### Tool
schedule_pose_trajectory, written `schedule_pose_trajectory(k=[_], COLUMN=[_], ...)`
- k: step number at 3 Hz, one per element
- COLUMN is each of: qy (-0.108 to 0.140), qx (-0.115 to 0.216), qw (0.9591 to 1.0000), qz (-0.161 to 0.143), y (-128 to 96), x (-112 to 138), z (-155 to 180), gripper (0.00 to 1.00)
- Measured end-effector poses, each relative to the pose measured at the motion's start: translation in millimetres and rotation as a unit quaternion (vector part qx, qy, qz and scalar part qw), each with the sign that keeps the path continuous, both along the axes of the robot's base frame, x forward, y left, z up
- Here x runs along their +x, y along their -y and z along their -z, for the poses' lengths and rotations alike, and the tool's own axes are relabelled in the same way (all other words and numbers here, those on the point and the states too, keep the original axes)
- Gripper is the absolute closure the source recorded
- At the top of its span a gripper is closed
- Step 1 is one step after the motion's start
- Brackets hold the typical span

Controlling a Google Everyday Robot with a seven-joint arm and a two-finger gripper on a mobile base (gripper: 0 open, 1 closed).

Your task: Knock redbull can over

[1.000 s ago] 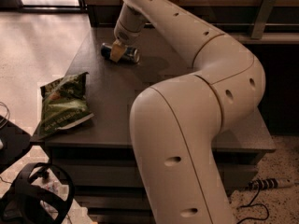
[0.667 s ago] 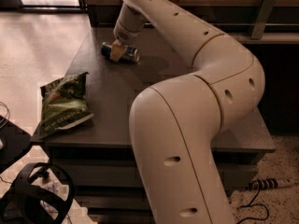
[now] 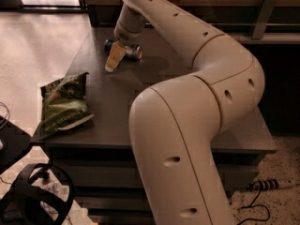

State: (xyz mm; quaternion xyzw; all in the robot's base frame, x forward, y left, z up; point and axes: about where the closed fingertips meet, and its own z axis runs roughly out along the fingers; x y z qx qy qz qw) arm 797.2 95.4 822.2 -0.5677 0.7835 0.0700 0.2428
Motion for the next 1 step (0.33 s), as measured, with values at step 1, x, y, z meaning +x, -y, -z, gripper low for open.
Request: schedule_pose_trajectory(k=[1], qy=[0.000], qx=[0.000], qw=[1.0000], qz=[0.000], y=[0.0], x=[0.0], z=[0.0], gripper=[0.00])
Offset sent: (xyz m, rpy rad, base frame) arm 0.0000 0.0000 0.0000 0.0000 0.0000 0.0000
